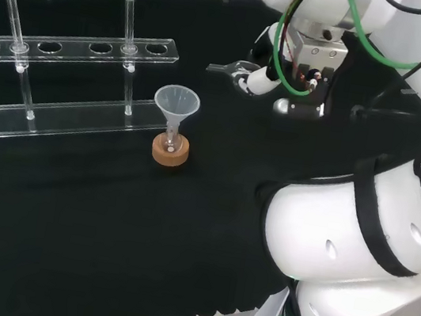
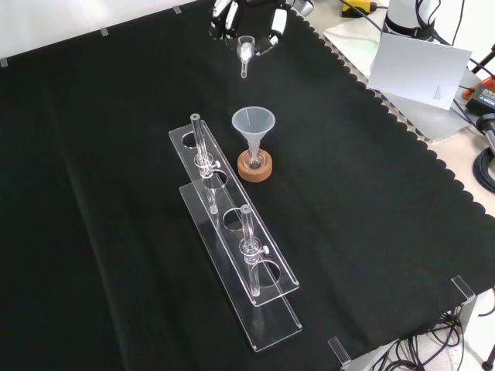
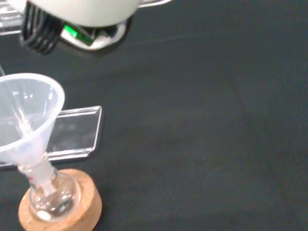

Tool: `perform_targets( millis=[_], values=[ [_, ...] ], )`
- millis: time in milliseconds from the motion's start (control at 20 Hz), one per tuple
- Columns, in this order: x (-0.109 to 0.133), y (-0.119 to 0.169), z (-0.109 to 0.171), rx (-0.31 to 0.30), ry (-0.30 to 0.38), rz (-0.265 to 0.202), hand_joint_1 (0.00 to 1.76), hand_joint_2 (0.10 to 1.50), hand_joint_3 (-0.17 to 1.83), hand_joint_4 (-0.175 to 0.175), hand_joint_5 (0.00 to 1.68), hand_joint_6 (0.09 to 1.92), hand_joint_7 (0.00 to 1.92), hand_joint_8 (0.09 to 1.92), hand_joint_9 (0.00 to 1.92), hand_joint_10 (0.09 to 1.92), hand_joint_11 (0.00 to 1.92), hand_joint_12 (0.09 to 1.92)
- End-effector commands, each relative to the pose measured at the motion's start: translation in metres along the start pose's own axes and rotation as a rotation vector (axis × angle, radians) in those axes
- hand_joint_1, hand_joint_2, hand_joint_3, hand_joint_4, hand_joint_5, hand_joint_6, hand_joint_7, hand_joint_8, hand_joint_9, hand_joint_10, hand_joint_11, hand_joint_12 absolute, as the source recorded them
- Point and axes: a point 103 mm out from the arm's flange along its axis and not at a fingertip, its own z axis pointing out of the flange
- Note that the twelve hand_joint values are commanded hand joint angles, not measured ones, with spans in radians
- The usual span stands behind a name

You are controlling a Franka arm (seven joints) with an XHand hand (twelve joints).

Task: Pour all the NaCl from the weighing funnel into the round-bottom flask.

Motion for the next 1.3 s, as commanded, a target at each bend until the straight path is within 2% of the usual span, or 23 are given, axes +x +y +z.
perform_targets(
  millis=[50,450,550,950,1300],
  values=[
    [0.019,0.004,0.009,0.043,-0.024,-0.044,1.15,0.6,0.67,0.175,1.42,0.4,0.6,0.67,0.94,0.41,0.79,1.08],
    [0.027,0.018,0.018,0.083,-0.075,-0.083,1.15,0.6,0.67,0.175,1.42,0.4,0.59,0.67,0.94,0.4,0.79,1.08],
    [0.031,0.021,0.019,0.098,-0.113,-0.099,1.15,0.6,0.67,0.175,1.42,0.4,0.59,0.67,0.94,0.4,0.78,1.08],
    [0.039,0.024,0.019,0.119,-0.193,-0.134,1.15,0.6,0.67,0.175,1.42,0.4,0.59,0.67,0.93,0.4,0.78,1.09],
    [0.041,0.024,0.02,0.133,-0.233,-0.145,1.15,0.6,0.67,0.175,1.42,0.4,0.58,0.67,0.93,0.39,0.77,1.09]
  ],
)
